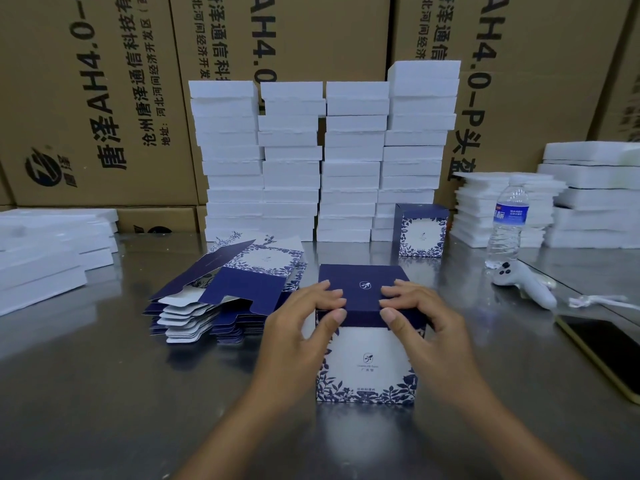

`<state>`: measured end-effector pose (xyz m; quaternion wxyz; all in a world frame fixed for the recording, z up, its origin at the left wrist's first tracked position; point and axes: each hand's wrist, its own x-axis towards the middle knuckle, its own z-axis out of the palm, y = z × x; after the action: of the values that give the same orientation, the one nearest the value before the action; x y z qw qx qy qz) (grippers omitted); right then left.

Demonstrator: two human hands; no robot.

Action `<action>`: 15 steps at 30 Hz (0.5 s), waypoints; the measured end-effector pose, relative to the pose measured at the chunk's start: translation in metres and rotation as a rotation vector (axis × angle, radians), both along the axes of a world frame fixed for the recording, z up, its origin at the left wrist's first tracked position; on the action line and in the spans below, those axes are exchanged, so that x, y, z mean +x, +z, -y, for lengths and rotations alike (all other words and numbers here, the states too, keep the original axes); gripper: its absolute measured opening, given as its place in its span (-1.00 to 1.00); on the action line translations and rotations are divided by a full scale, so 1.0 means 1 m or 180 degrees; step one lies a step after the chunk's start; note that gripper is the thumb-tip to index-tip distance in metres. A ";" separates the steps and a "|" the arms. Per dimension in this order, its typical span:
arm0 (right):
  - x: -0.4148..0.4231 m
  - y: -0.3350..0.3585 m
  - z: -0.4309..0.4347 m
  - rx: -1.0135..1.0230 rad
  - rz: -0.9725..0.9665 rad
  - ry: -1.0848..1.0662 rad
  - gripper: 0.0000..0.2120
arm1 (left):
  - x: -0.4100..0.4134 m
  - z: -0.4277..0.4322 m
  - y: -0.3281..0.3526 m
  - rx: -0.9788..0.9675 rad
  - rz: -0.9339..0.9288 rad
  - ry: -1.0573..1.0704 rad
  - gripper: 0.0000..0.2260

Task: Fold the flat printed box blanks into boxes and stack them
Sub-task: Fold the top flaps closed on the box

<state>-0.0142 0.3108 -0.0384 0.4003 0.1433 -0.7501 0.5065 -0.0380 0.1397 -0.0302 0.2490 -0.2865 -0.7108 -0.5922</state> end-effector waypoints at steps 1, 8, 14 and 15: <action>-0.001 -0.001 0.001 0.0009 -0.0025 -0.0042 -0.90 | 0.000 -0.001 0.000 0.0014 -0.0013 0.0008 -0.76; -0.002 0.002 0.000 0.0004 0.0044 0.0054 -0.89 | -0.002 -0.004 0.000 0.0187 0.0111 -0.0072 -0.77; 0.007 0.000 -0.011 -0.0096 0.0169 0.0104 -0.83 | -0.003 -0.002 -0.001 0.0135 0.0142 -0.0155 -0.79; 0.008 -0.002 -0.012 -0.0183 0.0171 0.0097 -0.83 | -0.004 -0.002 -0.001 0.0147 0.0117 -0.0141 -0.78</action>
<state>-0.0067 0.3227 -0.0403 0.3761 0.1294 -0.7435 0.5376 -0.0416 0.1418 -0.0315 0.2293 -0.2855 -0.6948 -0.6190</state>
